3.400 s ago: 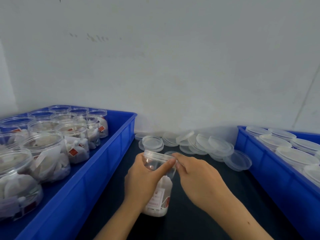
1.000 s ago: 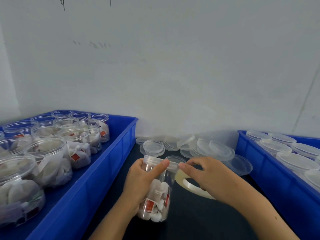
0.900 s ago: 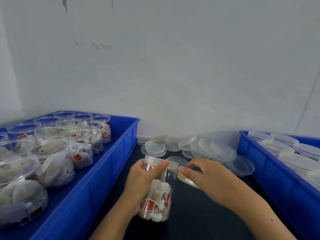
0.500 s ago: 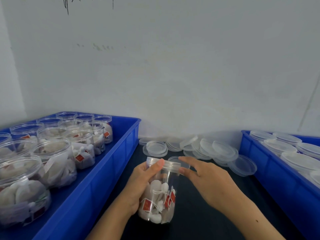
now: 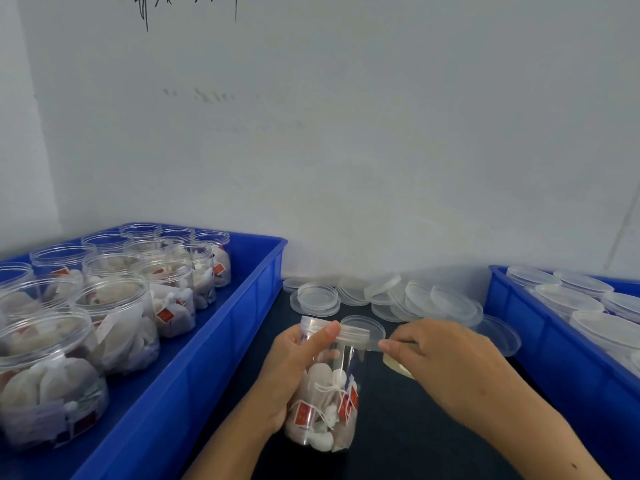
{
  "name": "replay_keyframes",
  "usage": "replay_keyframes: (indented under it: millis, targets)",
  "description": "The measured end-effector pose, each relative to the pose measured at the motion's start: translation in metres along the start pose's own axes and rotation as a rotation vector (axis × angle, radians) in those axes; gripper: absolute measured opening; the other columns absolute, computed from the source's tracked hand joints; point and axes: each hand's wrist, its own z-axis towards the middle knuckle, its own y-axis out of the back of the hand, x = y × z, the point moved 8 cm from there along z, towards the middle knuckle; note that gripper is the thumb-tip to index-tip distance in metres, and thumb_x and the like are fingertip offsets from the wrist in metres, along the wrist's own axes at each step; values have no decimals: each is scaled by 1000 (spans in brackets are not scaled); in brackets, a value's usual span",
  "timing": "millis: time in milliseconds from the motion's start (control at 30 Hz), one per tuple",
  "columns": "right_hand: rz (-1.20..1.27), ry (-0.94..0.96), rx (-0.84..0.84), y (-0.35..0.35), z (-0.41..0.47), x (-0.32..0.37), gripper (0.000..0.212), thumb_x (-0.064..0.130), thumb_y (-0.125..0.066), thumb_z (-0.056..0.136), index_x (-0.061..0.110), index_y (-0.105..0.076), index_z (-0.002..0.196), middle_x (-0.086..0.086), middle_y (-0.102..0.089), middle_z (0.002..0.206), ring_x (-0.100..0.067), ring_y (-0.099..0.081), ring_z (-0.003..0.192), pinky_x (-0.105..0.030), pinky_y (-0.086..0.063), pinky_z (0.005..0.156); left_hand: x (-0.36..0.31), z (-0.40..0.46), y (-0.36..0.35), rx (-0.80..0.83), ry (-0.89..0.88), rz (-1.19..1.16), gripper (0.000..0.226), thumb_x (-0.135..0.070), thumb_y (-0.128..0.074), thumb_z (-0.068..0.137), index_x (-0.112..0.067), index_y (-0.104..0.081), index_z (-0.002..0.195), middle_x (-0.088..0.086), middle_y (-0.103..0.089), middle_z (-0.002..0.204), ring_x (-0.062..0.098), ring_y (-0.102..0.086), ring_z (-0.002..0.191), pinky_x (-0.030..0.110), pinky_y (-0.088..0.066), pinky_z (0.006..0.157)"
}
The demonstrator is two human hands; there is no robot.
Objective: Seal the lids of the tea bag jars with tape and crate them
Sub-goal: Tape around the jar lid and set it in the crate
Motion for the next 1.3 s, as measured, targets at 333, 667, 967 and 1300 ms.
replay_keyframes:
  millis: [333, 667, 967, 1300]
  targets:
    - [28, 20, -7, -18, 10, 4, 36, 50, -32, 100, 38, -52, 127, 16, -62, 119, -7, -59, 105, -25, -47, 85, 0, -1, 3, -15, -12, -3, 67, -58, -71, 55, -13, -67, 105, 5, -76, 95, 20, -73, 87, 21, -55, 62]
    - [174, 49, -42, -26, 14, 3, 37, 50, -33, 101, 49, -43, 137, 22, -65, 97, -1, -60, 88, -25, -48, 80, 7, -2, 2, 5, 7, -38, 79, -60, -73, 60, -12, -55, 120, 13, -71, 109, 27, -71, 95, 44, -57, 83]
    - [253, 10, -47, -28, 14, 1, 27, 43, -36, 102, 44, -54, 121, 13, -70, 97, -6, -64, 83, -26, -53, 77, -19, -18, 1, -433, -272, 514, 57, -82, -31, 67, -31, -46, 89, -5, -50, 99, 6, -58, 78, 21, -41, 62]
    - [230, 62, -1, -34, 6, 14, 41, 31, -26, 105, 34, -34, 145, 7, -65, 106, -11, -60, 92, -27, -47, 82, -6, -7, 1, -286, -107, 265, 78, -68, -73, 34, -35, -52, 101, -8, -66, 99, 4, -64, 87, 21, -44, 66]
